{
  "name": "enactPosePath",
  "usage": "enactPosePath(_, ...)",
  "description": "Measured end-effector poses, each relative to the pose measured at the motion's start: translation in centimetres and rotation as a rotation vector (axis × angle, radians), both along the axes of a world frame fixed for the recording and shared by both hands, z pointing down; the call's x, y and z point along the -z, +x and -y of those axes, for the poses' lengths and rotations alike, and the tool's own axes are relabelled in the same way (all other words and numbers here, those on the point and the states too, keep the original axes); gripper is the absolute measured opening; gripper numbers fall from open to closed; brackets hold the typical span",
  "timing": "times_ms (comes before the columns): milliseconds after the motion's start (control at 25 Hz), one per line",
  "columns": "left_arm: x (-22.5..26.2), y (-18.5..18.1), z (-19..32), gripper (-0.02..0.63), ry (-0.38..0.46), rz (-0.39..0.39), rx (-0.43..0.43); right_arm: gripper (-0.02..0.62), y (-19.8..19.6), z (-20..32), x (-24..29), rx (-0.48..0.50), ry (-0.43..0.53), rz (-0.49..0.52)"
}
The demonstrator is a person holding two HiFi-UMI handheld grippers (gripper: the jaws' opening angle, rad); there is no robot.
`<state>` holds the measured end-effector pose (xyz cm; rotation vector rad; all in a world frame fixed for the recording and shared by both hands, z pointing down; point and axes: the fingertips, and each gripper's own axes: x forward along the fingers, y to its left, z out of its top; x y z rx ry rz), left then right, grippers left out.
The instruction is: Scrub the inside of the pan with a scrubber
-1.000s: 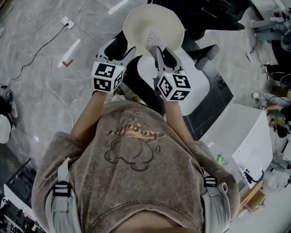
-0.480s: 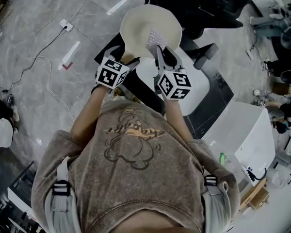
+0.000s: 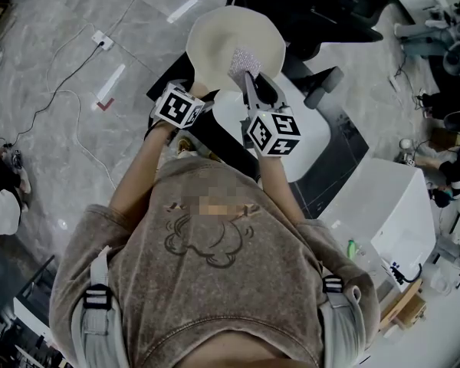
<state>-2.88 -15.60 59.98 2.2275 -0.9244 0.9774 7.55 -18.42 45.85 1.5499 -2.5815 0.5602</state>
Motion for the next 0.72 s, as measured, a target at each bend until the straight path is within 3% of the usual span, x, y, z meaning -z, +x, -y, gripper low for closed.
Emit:
enactPosePath(160,-0.7,-0.1,0.1,0.392,-0.039,0.014,0.004,0.08,0.2,0.1,-0.1,-0.004,-0.001,0.003)
enactPosePath(280,-1.2,-0.9,-0.3,0.239,-0.067,0.059,0.018,0.08,0.2,0.1,0.0,-0.009,-0.002,0.002)
enactPosePath(480,-1.3,-0.8,-0.4,0.233,-0.099,0.055,0.024,0.08,0.0,0.4,-0.3,0.017,-0.007,-0.022)
enactPosePath(720,-1.3,-0.7,-0.4,0.233,-0.105,0.049,0.024,0.08,-1.5,1.1,-2.5,0.144,-0.075,-0.036)
